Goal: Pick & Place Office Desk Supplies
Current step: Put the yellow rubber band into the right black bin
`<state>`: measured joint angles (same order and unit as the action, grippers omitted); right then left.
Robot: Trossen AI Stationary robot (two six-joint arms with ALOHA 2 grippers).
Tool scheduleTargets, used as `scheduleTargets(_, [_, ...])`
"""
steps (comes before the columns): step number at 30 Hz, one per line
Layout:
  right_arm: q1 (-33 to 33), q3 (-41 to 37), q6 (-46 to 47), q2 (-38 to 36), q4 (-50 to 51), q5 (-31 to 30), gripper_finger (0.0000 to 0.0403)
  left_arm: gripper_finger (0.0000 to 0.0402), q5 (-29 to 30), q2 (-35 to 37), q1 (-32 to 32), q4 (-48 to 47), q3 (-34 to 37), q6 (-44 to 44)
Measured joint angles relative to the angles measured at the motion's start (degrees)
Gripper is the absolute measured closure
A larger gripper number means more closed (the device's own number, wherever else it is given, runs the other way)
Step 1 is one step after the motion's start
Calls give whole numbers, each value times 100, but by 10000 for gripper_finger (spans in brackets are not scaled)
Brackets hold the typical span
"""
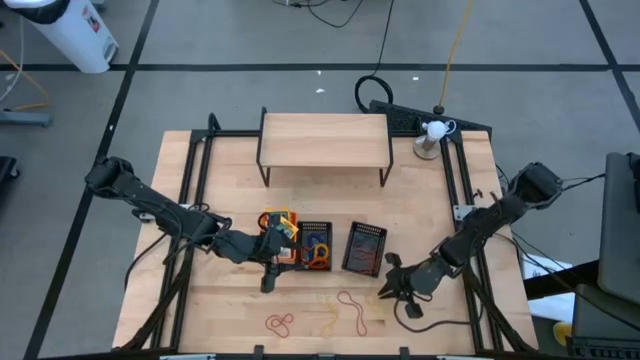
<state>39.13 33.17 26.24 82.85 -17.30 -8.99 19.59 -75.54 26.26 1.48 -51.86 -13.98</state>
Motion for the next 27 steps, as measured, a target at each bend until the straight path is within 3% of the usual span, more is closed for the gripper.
scheduleTargets(13, [-12, 7, -242, 442, -12, -146, 231, 192, 0, 1, 0, 2, 0, 13])
scheduleTargets(27, [-12, 7, -318, 442, 460, -293, 237, 192, 2, 1, 2, 5, 0, -15])
